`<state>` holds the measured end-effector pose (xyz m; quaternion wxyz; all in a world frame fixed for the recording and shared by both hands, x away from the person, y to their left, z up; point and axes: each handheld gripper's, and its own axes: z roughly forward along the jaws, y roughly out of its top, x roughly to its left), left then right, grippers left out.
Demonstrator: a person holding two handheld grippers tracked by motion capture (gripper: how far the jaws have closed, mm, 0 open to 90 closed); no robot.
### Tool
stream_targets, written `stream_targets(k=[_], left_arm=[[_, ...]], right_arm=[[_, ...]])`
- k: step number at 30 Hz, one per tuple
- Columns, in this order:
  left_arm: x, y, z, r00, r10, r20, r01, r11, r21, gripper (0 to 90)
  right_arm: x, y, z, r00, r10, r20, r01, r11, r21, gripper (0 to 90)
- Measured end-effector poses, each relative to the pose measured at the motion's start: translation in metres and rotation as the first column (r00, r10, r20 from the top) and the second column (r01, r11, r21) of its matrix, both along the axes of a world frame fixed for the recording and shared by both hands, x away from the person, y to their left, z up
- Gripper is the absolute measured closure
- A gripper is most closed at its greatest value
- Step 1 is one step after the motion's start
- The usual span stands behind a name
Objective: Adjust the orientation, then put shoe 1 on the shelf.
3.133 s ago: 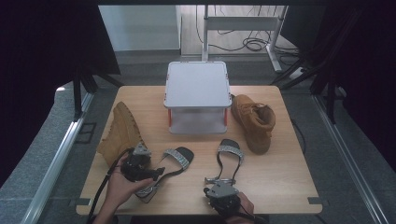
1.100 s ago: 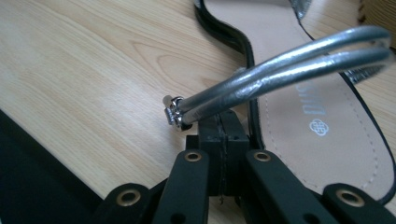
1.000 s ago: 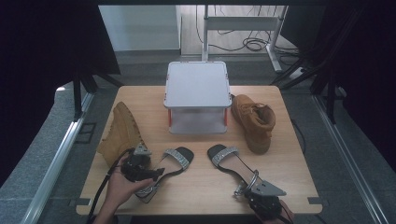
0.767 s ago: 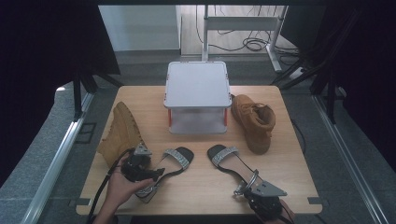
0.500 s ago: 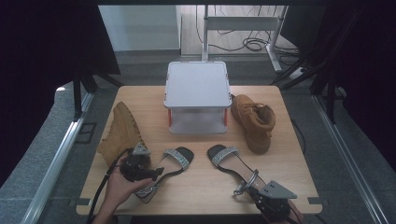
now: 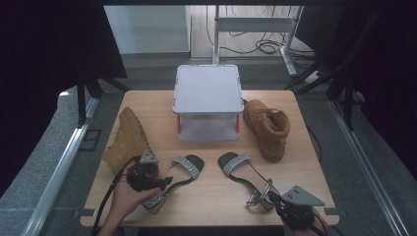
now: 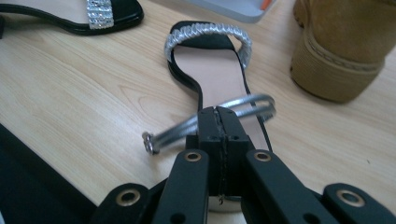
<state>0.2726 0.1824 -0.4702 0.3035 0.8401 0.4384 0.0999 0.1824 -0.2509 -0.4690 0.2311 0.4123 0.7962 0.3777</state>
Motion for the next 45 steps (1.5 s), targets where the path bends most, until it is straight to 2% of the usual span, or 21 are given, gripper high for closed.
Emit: stream_targets(k=[7, 9, 13, 21, 26, 30, 36, 41, 45], left_arm=[[0.000, -0.002, 0.000, 1.0000, 0.007, 0.001, -0.007, 1.0000, 0.000, 27.0], [-0.001, -0.003, 0.000, 1.0000, 0.006, 0.004, -0.006, 1.0000, 0.001, 27.1], [-0.002, -0.005, -0.001, 1.0000, -0.004, -0.002, 0.004, 0.9998, 0.022, 27.1], [0.003, -0.012, -0.001, 0.9999, -0.007, -0.012, 0.008, 0.9988, 0.049, 27.0], [0.005, -0.013, 0.002, 0.9997, -0.007, -0.025, 0.008, 0.9982, 0.059, 27.1], [0.006, -0.016, 0.000, 0.9985, -0.011, -0.054, 0.016, 0.9957, 0.091, 27.1], [0.008, -0.025, -0.015, 0.9926, -0.033, -0.117, 0.049, 0.9887, 0.142, 27.0], [0.010, -0.028, -0.024, 0.9876, -0.029, -0.154, 0.054, 0.9858, 0.159, 26.6], [0.013, -0.027, -0.030, 0.9836, -0.025, -0.179, 0.055, 0.9841, 0.169, 26.6]], right_arm=[[0.014, 0.009, 0.005, 0.9995, 0.030, 0.010, -0.030, 0.9995, 0.014, 88.9], [0.018, 0.013, 0.006, 0.9987, 0.051, 0.006, -0.051, 0.9982, 0.030, 80.4], [0.022, 0.021, 0.003, 0.9960, 0.089, -0.011, -0.089, 0.9957, 0.028, 73.1], [0.038, 0.024, 0.001, 0.9955, 0.082, -0.047, -0.081, 0.9965, 0.020, 51.7], [0.050, 0.027, 0.003, 0.9954, 0.080, -0.053, -0.079, 0.9967, 0.017, 42.6], [0.056, 0.029, 0.004, 0.9949, 0.079, -0.062, -0.078, 0.9967, 0.022, 40.1], [0.052, 0.025, -0.001, 0.9950, 0.070, -0.071, -0.069, 0.9975, 0.013, 39.7], [0.050, 0.020, -0.003, 0.9958, 0.060, -0.069, -0.059, 0.9979, 0.027, 39.7], [0.053, 0.022, -0.004, 0.9957, 0.055, -0.074, -0.054, 0.9983, 0.020, 39.7]])
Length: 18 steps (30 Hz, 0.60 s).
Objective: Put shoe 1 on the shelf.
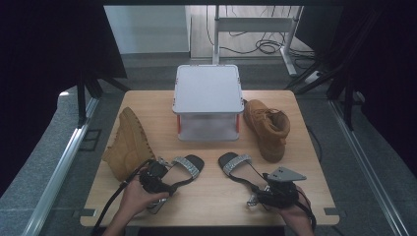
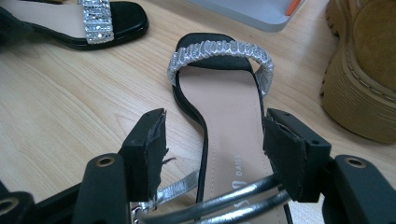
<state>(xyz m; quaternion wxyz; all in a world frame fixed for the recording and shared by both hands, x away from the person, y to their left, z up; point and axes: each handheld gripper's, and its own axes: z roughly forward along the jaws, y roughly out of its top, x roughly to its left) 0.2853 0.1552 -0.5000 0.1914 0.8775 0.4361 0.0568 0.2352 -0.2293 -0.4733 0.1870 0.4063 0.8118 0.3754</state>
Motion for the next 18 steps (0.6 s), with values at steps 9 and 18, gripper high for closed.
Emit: stream_targets(k=[9, 18], left_arm=[[0.005, -0.002, -0.007, 0.9991, 0.006, -0.042, -0.006, 1.0000, -0.001, 28.9], [0.008, -0.004, -0.009, 0.9978, 0.010, -0.065, -0.011, 0.9999, -0.009, 31.6]], right_arm=[[0.024, 0.005, -0.006, 0.9958, 0.009, -0.091, -0.013, 0.9985, -0.052, 33.6], [0.059, 0.016, -0.021, 0.9695, 0.015, -0.245, -0.054, 0.9863, -0.156, 28.9]])
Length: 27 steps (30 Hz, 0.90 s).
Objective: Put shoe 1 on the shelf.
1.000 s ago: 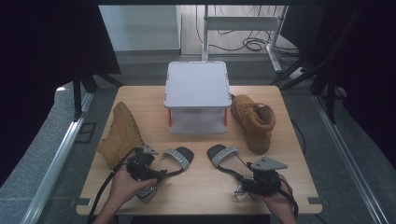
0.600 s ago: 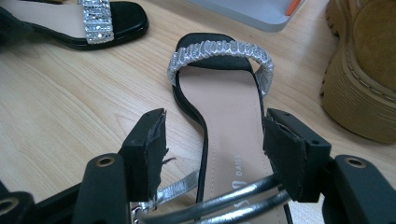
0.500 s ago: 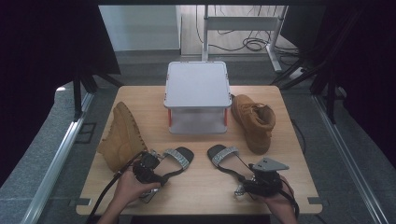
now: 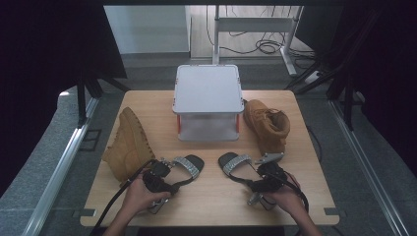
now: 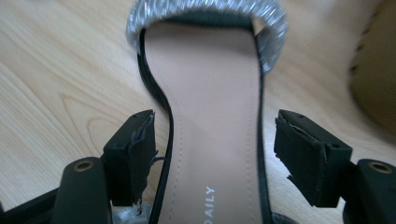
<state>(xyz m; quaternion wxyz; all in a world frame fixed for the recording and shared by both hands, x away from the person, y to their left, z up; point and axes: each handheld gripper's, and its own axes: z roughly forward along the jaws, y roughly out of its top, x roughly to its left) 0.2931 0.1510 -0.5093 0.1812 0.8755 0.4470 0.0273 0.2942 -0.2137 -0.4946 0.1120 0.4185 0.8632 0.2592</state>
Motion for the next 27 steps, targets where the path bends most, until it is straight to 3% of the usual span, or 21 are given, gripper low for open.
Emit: stream_targets(k=[7, 10, 21, 27], left_arm=[[-0.001, 0.000, 0.000, 0.9997, 0.025, 0.008, -0.025, 0.9997, -0.004, 34.7], [-0.002, 0.002, 0.000, 0.9991, 0.038, 0.017, -0.037, 0.9993, -0.009, 39.4], [-0.003, 0.004, 0.000, 0.9986, 0.043, 0.029, -0.043, 0.9987, -0.028, 40.0], [-0.006, 0.004, 0.001, 0.9987, 0.034, 0.039, -0.033, 0.9987, -0.040, 40.7]], right_arm=[[0.007, 0.007, -0.008, 0.9941, 0.018, -0.107, -0.029, 0.9945, -0.100, 29.1], [0.009, 0.006, -0.012, 0.9899, 0.004, -0.142, -0.018, 0.9945, -0.103, 31.3], [0.009, 0.008, -0.010, 0.9853, -0.018, -0.170, -0.002, 0.9934, -0.114, 40.0], [0.006, 0.005, -0.010, 0.9879, -0.032, -0.152, 0.017, 0.9950, -0.098, 41.5]])
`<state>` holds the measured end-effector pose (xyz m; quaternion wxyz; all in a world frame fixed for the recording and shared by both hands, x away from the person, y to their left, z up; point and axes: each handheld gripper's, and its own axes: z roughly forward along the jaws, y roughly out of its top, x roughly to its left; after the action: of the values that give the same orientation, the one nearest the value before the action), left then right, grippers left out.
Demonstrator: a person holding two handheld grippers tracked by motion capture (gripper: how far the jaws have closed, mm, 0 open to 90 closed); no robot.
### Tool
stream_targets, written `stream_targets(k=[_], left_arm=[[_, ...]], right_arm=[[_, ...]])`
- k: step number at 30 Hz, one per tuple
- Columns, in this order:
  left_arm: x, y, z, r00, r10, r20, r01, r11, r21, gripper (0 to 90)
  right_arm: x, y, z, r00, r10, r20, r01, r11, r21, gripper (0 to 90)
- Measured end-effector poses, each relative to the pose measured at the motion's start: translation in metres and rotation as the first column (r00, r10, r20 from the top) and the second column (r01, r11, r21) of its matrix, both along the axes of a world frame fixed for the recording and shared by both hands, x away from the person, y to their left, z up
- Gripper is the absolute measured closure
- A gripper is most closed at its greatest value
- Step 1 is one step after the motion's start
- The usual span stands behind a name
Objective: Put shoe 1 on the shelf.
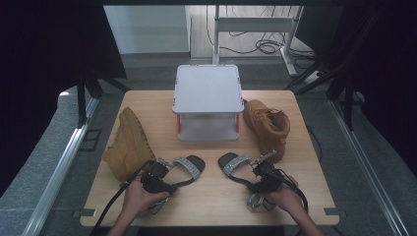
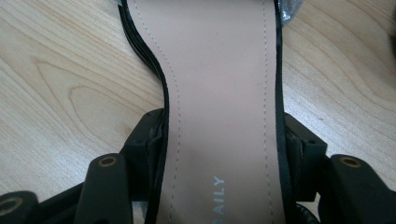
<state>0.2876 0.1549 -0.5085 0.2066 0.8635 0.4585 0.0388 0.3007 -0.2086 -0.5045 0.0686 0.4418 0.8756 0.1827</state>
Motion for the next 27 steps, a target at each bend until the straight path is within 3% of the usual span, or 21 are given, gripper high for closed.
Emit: stream_targets(k=[5, 16, 27], left_arm=[[-0.001, 0.002, 0.003, 1.0000, 0.003, 0.008, -0.003, 1.0000, -0.006, 40.9], [-0.002, 0.008, 0.018, 0.9991, 0.007, 0.041, -0.005, 0.9993, -0.038, 41.2], [0.004, 0.002, 0.031, 0.9984, 0.009, 0.055, -0.006, 0.9985, -0.054, 41.4]], right_arm=[[0.000, -0.004, 0.000, 1.0000, -0.006, -0.001, 0.006, 0.9995, 0.031, 41.7], [0.001, -0.005, 0.009, 0.9995, -0.018, 0.025, 0.017, 0.9990, 0.043, 41.9], [0.004, -0.005, 0.017, 0.9989, -0.029, 0.037, 0.026, 0.9963, 0.082, 41.9]])
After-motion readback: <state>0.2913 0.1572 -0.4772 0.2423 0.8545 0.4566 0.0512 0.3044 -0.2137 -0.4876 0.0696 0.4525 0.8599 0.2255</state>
